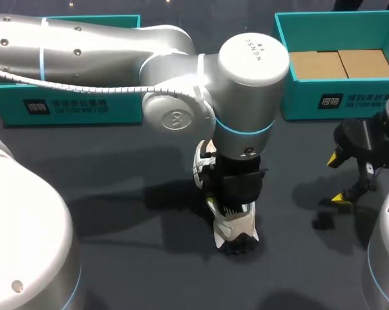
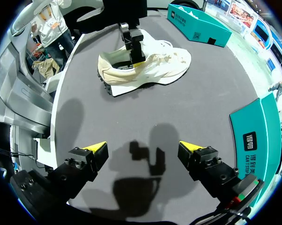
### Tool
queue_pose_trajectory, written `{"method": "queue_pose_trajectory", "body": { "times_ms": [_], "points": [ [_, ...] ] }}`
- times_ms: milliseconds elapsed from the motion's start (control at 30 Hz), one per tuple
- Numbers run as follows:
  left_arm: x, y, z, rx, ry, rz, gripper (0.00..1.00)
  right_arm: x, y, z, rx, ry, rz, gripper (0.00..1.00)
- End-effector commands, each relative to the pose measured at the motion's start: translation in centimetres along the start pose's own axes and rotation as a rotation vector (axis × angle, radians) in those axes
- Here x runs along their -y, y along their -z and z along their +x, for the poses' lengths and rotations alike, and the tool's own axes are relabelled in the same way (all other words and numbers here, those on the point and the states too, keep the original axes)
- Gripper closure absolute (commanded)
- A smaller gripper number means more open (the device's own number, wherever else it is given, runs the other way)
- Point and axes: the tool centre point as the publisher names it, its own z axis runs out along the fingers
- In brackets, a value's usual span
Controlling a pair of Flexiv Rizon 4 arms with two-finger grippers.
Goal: Take the shoe out of the shoebox, open the shoe tongue, remove and reinsert the insole, then place the shoe into the shoebox
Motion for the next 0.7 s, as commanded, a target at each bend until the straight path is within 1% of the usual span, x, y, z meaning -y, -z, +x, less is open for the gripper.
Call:
{"method": "queue_pose_trajectory", "body": {
  "times_ms": [33,167,333,700],
  "points": [
    [-0.3,-0.2,0.1,0.005,-0.001,-0.001,0.00,0.0,-0.1,0.2,0.004,-0.001,0.003,0.00],
    [-0.9,0.2,0.3,0.018,-0.013,0.029,0.00,0.0,-0.1,0.2,0.004,-0.001,0.003,0.00],
    [-1.2,0.7,0.3,0.027,-0.020,0.047,0.00,0.0,-0.1,0.2,0.004,-0.001,0.003,0.00],
    [-2.9,1.3,0.0,0.034,-0.025,0.087,0.00,0.0,-0.1,0.2,0.004,-0.001,0.003,0.00]
  ]
}}
